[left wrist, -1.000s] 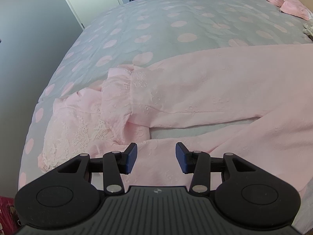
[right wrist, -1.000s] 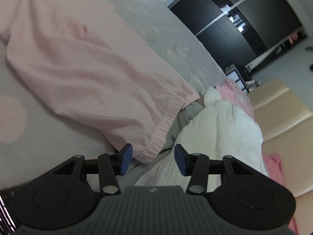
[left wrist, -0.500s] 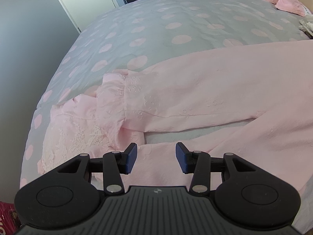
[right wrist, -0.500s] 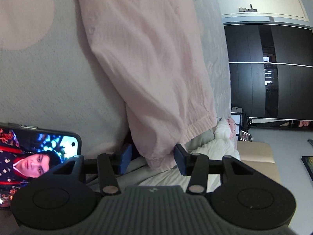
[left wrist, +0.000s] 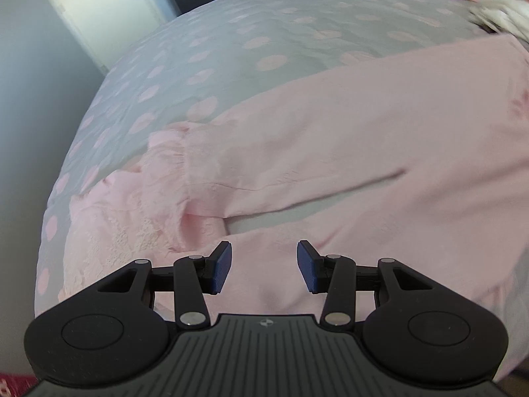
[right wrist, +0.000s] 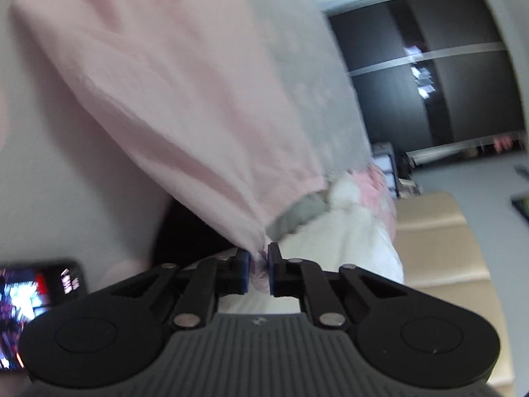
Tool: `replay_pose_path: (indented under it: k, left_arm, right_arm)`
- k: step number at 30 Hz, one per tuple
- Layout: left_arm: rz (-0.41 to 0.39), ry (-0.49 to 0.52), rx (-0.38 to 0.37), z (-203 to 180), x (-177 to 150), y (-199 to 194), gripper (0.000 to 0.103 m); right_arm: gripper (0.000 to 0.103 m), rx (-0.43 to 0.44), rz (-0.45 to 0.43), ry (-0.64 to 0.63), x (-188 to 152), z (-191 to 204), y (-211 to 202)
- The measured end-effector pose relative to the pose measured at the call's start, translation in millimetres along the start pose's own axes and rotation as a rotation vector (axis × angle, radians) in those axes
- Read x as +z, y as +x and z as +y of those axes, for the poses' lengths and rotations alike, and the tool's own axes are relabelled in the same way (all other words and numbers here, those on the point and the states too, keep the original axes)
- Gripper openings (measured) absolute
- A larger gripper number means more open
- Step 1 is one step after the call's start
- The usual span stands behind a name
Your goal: Fold clothes
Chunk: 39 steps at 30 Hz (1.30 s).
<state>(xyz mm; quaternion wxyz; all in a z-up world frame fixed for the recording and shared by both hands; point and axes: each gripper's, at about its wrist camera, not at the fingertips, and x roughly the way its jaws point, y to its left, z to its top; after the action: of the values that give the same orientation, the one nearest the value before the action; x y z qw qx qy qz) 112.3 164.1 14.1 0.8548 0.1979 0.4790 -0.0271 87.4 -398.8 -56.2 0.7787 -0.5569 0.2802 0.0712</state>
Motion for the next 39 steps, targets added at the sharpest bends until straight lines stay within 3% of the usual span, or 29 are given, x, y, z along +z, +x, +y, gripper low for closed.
replay_pose_path:
  k: [10,15,22,24,25,28,31,36,39]
  left_arm:
    - [0.029,0.289,-0.103,-49,-81,-10,0.047]
    - [0.061,0.493,-0.027,-73,-123,-4,0.048]
    - [0.122,0.65,0.107,-79,-151,25,0.048]
    - [0.119,0.622,0.128,-74,-149,33,0.044]
    - [0.122,0.602,0.147,-72,-145,37,0.026]
    - [0.131,0.506,0.171,-59,-132,41,0.004]
    - [0.092,0.348,0.169,-38,-116,26,0.0]
    - [-0.107,-0.058,0.19,27,-85,-44,0.0]
    - [-0.204,-0.224,0.175,64,-79,-93,0.0]
  right_arm:
    - [0.011,-0.154,0.052,0.086,26,-27,14]
    - [0.011,-0.178,0.111,0.129,29,-32,22]
    - [0.011,-0.174,0.146,0.128,36,-29,27]
    - [0.011,-0.171,0.154,0.122,39,-29,30]
    - [0.011,-0.168,0.158,0.115,39,-28,31]
    - [0.011,-0.154,0.171,0.089,37,-26,30]
    - [0.011,-0.132,0.172,0.07,33,-24,29]
    - [0.011,-0.067,0.13,0.015,19,-11,7]
    - [0.011,0.007,0.132,-0.046,7,-1,-9]
